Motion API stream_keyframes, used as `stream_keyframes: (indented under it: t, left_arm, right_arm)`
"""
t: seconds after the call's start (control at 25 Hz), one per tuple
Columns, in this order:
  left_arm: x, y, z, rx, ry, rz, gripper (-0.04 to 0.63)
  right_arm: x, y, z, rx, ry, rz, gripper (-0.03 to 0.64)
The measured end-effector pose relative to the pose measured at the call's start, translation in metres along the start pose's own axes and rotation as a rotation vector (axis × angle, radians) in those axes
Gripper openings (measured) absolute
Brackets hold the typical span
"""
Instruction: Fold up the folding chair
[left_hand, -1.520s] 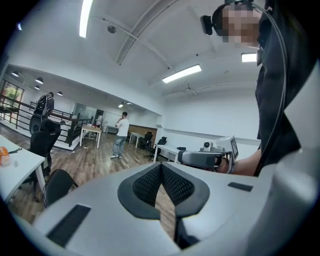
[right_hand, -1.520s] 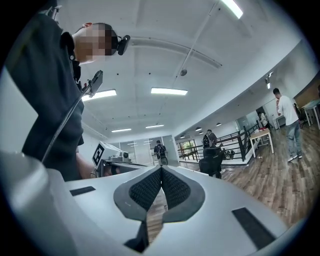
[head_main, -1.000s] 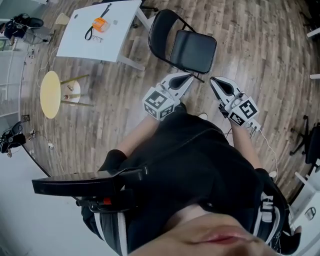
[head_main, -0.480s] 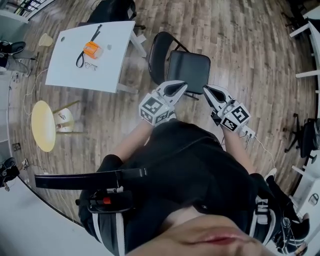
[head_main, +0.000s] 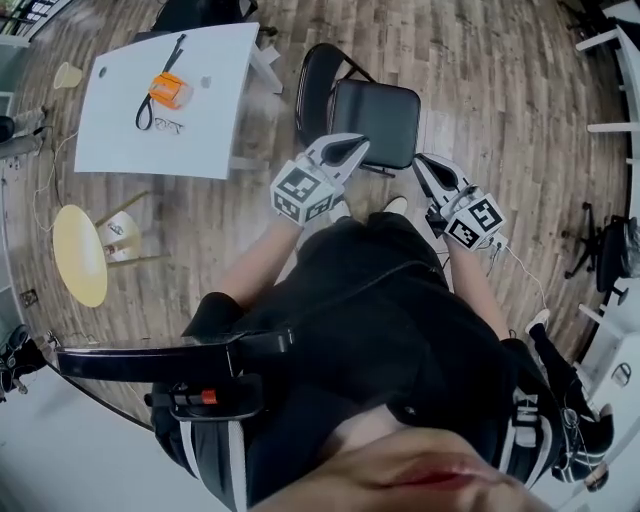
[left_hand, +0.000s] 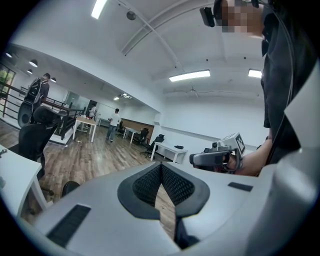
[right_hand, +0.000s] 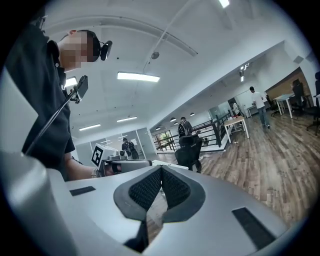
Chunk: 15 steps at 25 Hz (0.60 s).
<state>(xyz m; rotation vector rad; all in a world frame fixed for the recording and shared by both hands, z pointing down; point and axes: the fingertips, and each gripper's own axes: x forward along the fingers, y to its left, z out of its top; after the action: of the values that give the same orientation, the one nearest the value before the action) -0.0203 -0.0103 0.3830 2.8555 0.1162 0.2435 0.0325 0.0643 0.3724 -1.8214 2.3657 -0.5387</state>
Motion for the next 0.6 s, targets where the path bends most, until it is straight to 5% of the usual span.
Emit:
stream_keyframes:
  t: [0.6]
  left_arm:
    - [0.079, 0.012, -0.024, -0.052, 0.099, 0.102, 0.005]
  right_arm:
    - [0.0, -0.096, -0.011, 0.051, 0.041, 0.092, 0.009]
